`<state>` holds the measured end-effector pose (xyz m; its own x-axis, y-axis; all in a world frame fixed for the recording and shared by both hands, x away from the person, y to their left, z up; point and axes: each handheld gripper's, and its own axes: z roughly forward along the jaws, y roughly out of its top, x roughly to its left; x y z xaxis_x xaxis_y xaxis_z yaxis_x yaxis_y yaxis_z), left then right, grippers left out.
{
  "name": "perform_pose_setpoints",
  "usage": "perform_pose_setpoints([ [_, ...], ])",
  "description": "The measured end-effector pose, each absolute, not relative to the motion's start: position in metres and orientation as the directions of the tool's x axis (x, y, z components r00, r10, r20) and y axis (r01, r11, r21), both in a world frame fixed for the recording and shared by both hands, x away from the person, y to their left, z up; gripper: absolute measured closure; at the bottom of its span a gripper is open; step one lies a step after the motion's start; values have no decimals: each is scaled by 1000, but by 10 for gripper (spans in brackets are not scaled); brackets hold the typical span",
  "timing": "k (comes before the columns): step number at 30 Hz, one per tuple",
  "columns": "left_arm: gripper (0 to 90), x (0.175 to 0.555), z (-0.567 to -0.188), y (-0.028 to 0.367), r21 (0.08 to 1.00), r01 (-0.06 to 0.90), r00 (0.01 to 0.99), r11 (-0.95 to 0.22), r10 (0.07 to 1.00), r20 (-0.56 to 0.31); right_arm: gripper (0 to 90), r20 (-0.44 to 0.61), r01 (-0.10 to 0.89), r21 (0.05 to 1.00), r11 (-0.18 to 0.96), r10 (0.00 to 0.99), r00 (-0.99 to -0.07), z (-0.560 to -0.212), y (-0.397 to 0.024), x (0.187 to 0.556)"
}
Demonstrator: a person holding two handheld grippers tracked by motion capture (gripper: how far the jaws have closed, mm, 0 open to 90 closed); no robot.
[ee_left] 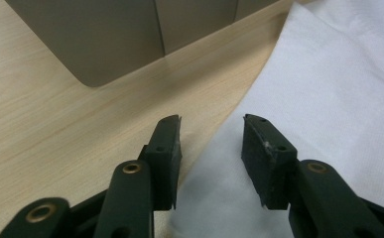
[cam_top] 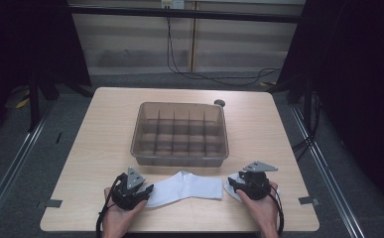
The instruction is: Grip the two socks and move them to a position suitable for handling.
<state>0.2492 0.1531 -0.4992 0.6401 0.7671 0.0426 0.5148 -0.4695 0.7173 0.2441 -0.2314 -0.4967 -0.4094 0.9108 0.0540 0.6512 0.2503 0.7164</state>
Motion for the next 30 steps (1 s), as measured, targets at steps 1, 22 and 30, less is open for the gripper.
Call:
perform_pose_setpoints([
  [1, 582, 249, -499, 153, 718, 515, 640, -468, 767, 41, 500, 56, 656, 710, 254, 909, -413, -498, -230, 244],
  [22, 552, 248, -500, 147, 722, 516, 652, -461, 758, 18, 871, 133, 595, 789, 152, 904, -407, -479, -250, 240],
  [30, 530, 248, -501, 147, 726, 520, 646, -450, 763, 10, 871, 179, 544, 831, 117, 870, -460, -456, -244, 236],
])
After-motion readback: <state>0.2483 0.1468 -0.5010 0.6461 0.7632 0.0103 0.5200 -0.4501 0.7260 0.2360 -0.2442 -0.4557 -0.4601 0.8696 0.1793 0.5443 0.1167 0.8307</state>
